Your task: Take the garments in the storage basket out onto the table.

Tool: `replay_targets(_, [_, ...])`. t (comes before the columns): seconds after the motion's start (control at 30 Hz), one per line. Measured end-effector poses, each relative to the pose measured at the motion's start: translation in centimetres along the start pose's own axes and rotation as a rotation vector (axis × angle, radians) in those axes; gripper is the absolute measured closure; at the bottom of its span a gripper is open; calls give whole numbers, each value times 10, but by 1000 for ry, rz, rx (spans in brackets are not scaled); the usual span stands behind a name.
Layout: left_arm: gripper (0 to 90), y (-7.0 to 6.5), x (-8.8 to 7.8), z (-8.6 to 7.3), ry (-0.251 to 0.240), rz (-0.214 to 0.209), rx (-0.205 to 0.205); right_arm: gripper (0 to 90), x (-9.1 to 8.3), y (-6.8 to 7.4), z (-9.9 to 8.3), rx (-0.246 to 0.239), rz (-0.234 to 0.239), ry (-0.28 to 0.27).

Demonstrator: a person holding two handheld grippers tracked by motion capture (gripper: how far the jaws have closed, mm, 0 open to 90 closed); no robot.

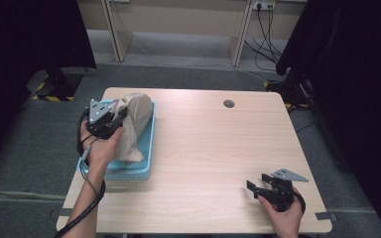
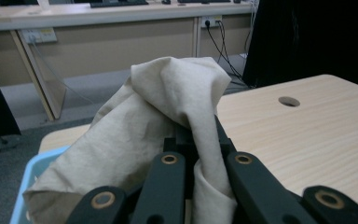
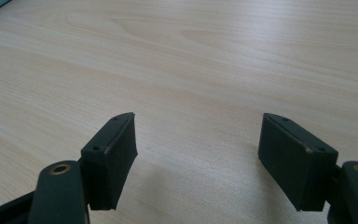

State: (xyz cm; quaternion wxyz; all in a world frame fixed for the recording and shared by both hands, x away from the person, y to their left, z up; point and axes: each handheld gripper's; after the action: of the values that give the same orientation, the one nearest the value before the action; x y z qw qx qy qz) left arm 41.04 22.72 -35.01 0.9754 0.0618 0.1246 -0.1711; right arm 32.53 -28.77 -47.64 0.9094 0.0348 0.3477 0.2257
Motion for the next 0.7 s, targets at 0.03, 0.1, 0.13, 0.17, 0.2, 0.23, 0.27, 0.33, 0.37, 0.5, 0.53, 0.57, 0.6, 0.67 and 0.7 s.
replay_targets(0.03, [883, 0, -1, 1, -5, 1, 1, 287, 0, 0, 0, 0, 0, 0])
replay_targets(0.1, [883, 0, -4, 5, -24, 7, 4, 287, 0, 0, 0, 1, 1, 0])
replay_targets(0.13, [883, 0, -5, 7, -34, 7, 5, 287, 0, 0, 0, 1, 1, 0])
replay_targets(0.17, [883, 0, -6, 8, -41, 8, 6, 287, 0, 0, 0, 1, 1, -1])
replay_targets(0.2, [883, -1, -7, 10, -48, 9, 10, 287, 0, 0, 0, 1, 1, -1])
replay_targets(0.23, [883, -1, -8, 11, -52, 11, 11, 287, 0, 0, 0, 1, 1, -1])
replay_targets(0.27, [883, -1, -9, 13, -59, 13, 12, 287, 0, 0, 0, 0, 0, -1])
replay_targets(0.33, [883, -1, -11, 15, -70, 13, 13, 287, 0, 0, 0, 0, 0, -1])
replay_targets(0.37, [883, -2, -11, 16, -75, 13, 14, 287, 0, 0, 0, 0, 1, -1])
replay_targets(0.5, [883, -3, -14, 22, -96, 18, 20, 287, 0, 0, 0, 1, 1, 0])
replay_targets(0.53, [883, -3, -15, 23, -101, 18, 21, 287, 0, 0, 0, 1, 1, 0])
replay_targets(0.57, [883, -4, -16, 25, -109, 20, 22, 286, 0, 0, 0, 2, 1, -1])
replay_targets(0.6, [883, -4, -17, 26, -116, 22, 26, 287, 0, 0, 0, 2, 1, -1])
replay_targets(0.67, [883, -6, -20, 30, -129, 22, 31, 287, 0, 0, 0, 0, 1, -2])
replay_targets(0.7, [883, -6, -21, 31, -135, 24, 35, 287, 0, 0, 0, -1, 1, -2])
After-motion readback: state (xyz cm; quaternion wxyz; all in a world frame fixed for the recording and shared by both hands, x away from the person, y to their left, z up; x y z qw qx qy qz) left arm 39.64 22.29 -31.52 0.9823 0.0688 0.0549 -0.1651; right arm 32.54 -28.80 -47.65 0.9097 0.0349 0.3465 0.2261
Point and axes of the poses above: each handheld gripper's, and its own axes: x roughly forward along the jaws, z roughly out of its top, y roughly to its left, and after that the axes turned 5 degrees about x, right-handed
